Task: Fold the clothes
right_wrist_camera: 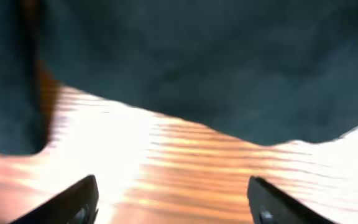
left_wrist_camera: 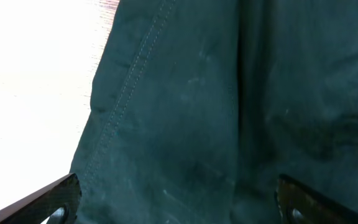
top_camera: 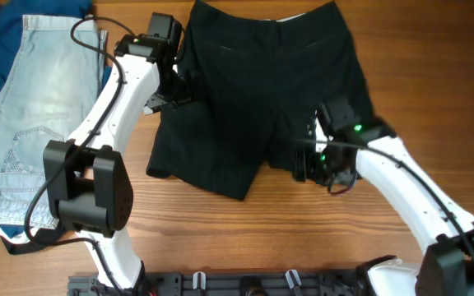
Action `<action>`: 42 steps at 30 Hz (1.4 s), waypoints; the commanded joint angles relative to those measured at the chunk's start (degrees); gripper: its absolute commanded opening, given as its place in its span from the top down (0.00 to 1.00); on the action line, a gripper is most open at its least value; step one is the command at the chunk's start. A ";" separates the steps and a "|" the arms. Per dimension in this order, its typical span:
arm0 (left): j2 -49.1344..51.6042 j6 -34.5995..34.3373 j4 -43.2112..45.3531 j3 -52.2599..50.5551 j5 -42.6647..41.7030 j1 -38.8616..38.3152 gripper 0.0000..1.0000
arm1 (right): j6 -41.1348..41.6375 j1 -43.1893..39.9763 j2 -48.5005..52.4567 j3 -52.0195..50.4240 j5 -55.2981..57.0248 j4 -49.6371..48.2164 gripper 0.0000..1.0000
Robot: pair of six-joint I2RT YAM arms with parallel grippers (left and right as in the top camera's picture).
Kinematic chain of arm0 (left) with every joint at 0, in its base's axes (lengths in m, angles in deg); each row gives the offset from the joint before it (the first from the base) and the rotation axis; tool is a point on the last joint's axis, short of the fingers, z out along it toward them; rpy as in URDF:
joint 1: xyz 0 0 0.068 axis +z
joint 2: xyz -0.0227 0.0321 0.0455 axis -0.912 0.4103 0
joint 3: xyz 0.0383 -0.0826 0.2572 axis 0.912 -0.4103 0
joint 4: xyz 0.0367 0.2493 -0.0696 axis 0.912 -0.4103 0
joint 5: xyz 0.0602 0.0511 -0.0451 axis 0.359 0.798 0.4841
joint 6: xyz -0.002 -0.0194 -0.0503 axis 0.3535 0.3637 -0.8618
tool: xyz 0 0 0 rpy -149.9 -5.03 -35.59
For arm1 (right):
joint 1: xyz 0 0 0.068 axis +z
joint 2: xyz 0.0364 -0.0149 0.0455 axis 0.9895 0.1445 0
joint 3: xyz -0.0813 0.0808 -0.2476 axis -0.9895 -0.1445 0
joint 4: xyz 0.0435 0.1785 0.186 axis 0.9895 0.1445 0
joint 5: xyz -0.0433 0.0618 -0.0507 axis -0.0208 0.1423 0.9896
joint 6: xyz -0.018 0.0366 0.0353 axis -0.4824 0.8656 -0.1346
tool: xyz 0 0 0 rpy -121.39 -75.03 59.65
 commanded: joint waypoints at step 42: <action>-1.11 1.46 2.75 -0.04 -0.59 0.22 0.00 | -8.59 -12.24 11.76 16.39 4.90 4.22 0.10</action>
